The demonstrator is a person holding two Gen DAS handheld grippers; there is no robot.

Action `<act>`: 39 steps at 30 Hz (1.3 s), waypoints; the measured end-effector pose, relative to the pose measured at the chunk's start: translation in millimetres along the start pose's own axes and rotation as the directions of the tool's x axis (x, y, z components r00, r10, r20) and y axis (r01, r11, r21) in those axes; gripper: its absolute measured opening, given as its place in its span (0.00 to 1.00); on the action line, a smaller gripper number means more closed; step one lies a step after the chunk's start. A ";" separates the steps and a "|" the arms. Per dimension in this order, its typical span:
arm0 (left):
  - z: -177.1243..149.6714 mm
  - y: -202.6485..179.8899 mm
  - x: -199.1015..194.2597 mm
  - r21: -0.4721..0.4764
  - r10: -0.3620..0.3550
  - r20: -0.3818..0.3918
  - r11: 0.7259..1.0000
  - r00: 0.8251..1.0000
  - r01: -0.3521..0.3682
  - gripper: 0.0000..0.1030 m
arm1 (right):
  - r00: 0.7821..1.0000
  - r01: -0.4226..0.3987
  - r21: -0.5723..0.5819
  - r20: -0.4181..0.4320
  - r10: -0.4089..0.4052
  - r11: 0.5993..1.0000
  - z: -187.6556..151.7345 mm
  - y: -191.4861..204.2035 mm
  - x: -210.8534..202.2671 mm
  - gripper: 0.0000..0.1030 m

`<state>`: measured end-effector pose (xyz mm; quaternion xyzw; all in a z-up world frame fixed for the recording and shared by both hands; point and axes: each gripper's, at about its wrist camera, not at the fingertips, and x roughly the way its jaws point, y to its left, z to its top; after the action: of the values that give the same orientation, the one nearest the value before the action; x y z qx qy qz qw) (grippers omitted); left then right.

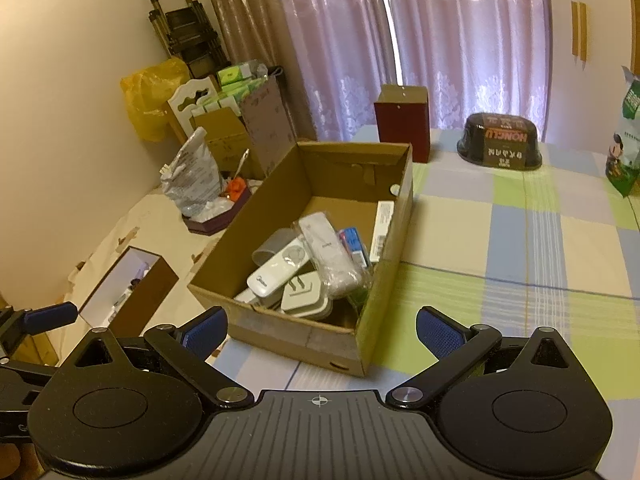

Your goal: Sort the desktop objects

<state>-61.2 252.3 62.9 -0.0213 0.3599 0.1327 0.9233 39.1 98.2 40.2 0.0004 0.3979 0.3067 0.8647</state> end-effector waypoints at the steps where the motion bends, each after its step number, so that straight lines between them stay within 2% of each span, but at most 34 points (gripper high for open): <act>1: -1.2 -0.7 -0.6 -0.003 0.002 -0.003 1.000 1.000 -0.002 0.99 | 1.000 0.001 0.001 -0.002 -0.001 1.000 -1.7 -0.9 -0.7 1.00; 22: -15.5 -18.5 -18.2 -0.004 -0.014 -0.018 1.000 1.000 0.014 0.99 | 0.999 0.035 0.002 -0.013 -0.035 0.999 -25.0 -4.1 -32.9 1.00; 39: -30.5 -6.6 -31.0 -0.009 0.003 -0.050 1.000 0.999 -0.003 0.99 | 0.999 0.027 -0.017 -0.035 -0.027 0.999 -41.9 17.2 -44.0 1.00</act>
<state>-101.5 234.7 60.7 -0.0282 0.3825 0.1350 0.9136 -20.7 78.6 46.1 -0.0177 0.4105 0.2982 0.8615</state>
